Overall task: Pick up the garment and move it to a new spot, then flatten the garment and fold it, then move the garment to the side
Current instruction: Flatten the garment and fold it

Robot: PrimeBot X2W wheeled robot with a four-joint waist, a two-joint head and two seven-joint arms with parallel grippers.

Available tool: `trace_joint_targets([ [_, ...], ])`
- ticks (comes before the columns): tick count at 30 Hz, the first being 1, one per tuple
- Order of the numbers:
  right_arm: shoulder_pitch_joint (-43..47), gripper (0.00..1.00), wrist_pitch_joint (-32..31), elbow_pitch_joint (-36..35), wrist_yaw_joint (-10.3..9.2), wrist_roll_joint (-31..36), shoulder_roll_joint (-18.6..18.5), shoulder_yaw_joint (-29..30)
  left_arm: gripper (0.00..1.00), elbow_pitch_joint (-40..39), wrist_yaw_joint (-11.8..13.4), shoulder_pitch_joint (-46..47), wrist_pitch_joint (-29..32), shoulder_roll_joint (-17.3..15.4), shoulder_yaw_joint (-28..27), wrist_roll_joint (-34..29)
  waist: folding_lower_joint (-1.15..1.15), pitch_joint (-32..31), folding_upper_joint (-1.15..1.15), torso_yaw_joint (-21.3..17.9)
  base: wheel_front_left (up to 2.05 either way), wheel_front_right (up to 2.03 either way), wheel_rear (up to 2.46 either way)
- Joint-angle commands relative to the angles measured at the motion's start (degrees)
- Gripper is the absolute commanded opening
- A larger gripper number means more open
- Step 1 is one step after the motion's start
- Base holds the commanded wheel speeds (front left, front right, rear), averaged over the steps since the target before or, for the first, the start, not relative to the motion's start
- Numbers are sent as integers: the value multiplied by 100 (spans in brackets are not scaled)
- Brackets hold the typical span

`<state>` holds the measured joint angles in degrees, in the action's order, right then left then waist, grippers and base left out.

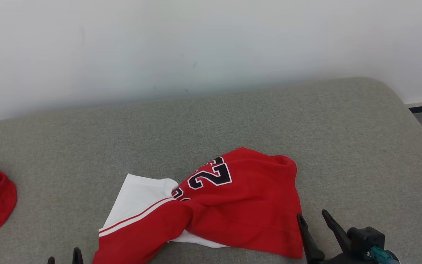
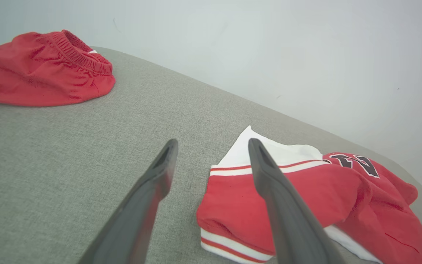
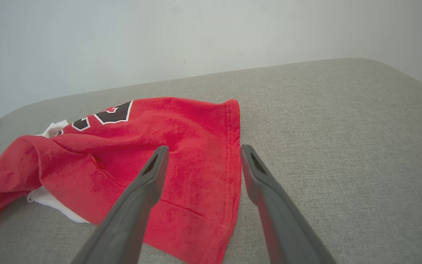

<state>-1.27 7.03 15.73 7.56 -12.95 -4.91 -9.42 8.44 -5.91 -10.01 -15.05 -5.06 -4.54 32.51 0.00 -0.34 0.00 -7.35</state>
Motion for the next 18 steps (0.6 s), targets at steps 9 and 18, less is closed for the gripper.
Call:
trace_joint_targets([
  [9, -175, 100, -1218, 189, -13, -273, 64, 616, 100, -628, -165, -527, -17, 96, -17, -1496, 0, -2, 0, 54, 0, 0, 0],
  [18, -861, 100, -2528, 460, -13, -22, 163, 1110, 100, -934, -155, -620, -18, -84, 293, -1513, 0, 173, 0, 321, 0, 0, 0],
])
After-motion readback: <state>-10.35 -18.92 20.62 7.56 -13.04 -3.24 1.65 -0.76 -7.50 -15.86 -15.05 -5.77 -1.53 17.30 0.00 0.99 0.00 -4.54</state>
